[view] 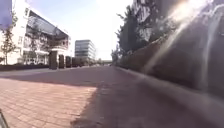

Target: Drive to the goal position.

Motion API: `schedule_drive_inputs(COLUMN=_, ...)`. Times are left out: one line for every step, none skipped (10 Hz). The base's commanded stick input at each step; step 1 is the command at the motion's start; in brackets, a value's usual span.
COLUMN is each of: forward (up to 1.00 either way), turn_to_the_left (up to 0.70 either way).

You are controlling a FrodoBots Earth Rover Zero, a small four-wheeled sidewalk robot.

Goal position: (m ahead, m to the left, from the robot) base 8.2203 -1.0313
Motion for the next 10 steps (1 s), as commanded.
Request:
schedule_drive_inputs(forward=0.7, turn_to_the_left=0.0)
schedule_drive_inputs(forward=0.7, turn_to_the_left=0.0)
schedule_drive_inputs(forward=0.7, turn_to_the_left=0.0)
schedule_drive_inputs(forward=0.7, turn_to_the_left=0.0)
schedule_drive_inputs(forward=0.7, turn_to_the_left=0.0)
schedule_drive_inputs(forward=0.7, turn_to_the_left=0.0)
schedule_drive_inputs(forward=0.7, turn_to_the_left=0.0)
schedule_drive_inputs(forward=0.7, turn_to_the_left=0.0)
schedule_drive_inputs(forward=0.7, turn_to_the_left=0.0)
schedule_drive_inputs(forward=0.7, turn_to_the_left=0.0)
